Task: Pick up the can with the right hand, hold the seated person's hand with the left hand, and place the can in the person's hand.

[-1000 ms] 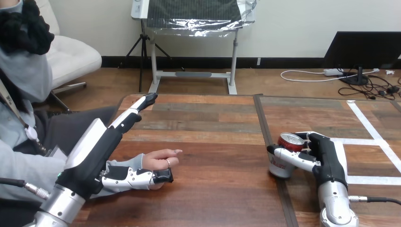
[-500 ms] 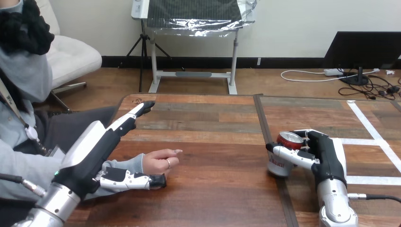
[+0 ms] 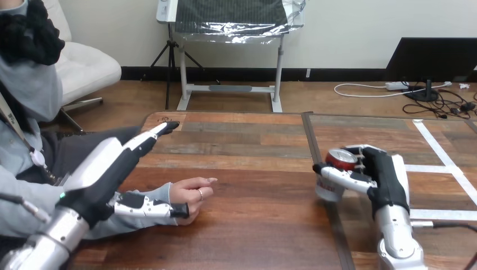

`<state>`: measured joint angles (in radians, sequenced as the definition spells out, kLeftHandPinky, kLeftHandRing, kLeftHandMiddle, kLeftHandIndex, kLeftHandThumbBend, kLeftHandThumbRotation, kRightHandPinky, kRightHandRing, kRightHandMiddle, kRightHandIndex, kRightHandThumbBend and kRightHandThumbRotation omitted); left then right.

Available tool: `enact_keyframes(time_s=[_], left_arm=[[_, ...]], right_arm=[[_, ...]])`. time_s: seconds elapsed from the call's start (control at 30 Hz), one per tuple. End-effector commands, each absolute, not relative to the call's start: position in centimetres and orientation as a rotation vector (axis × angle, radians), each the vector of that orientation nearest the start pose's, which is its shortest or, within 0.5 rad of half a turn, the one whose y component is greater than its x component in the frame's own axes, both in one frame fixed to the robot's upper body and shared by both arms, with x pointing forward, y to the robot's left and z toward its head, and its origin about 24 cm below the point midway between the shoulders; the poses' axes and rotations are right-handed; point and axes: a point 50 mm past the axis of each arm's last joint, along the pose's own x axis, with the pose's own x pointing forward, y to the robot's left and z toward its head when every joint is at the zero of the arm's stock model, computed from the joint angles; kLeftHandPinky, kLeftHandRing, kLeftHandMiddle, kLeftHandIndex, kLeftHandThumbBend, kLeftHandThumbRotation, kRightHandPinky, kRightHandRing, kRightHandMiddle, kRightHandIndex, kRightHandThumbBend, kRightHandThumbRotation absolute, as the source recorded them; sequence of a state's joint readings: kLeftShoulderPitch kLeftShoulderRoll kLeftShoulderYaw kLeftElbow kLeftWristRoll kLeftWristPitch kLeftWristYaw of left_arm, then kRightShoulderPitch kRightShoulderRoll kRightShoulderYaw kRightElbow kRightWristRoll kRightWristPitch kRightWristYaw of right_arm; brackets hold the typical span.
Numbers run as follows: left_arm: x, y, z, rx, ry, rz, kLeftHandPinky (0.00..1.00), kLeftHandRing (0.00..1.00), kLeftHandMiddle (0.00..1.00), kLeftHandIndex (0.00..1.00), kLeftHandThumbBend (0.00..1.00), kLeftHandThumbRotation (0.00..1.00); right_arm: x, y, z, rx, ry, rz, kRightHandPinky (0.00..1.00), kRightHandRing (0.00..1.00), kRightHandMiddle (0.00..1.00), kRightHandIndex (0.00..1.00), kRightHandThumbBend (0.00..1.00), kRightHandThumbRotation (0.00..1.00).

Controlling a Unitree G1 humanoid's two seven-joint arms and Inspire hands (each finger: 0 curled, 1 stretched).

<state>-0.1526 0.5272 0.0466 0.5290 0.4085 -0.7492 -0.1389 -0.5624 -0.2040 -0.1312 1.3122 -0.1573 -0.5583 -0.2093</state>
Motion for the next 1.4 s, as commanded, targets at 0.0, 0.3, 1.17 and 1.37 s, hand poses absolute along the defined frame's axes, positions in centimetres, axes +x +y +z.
enact_keyframes(time_s=[0.0,0.3,1.17,1.37], left_arm=[[29.0,24.1,8.3,0.985,-0.351,-0.345,0.84,0.93,0.92,0.92,1.00,0.31],[29.9,24.2,8.6,1.044,-0.313,-0.366,0.83,0.92,0.91,0.91,1.00,0.28],[32.4,24.0,8.7,1.205,-0.178,-0.464,0.84,0.90,0.90,0.89,1.00,0.31],[32.9,24.0,8.5,1.225,-0.148,-0.487,0.82,0.88,0.88,0.87,1.00,0.30]], right_arm=[[35.7,-20.0,5.9,-0.308,-0.166,-0.180,0.38,0.42,0.48,0.51,0.76,0.00],[35.9,-19.9,6.0,-0.310,-0.171,-0.175,0.37,0.42,0.48,0.51,0.76,0.00],[36.1,-19.4,6.6,-0.325,-0.202,-0.156,0.36,0.41,0.47,0.50,0.79,0.00],[36.1,-19.2,6.7,-0.327,-0.211,-0.149,0.35,0.41,0.47,0.50,0.79,0.00]])
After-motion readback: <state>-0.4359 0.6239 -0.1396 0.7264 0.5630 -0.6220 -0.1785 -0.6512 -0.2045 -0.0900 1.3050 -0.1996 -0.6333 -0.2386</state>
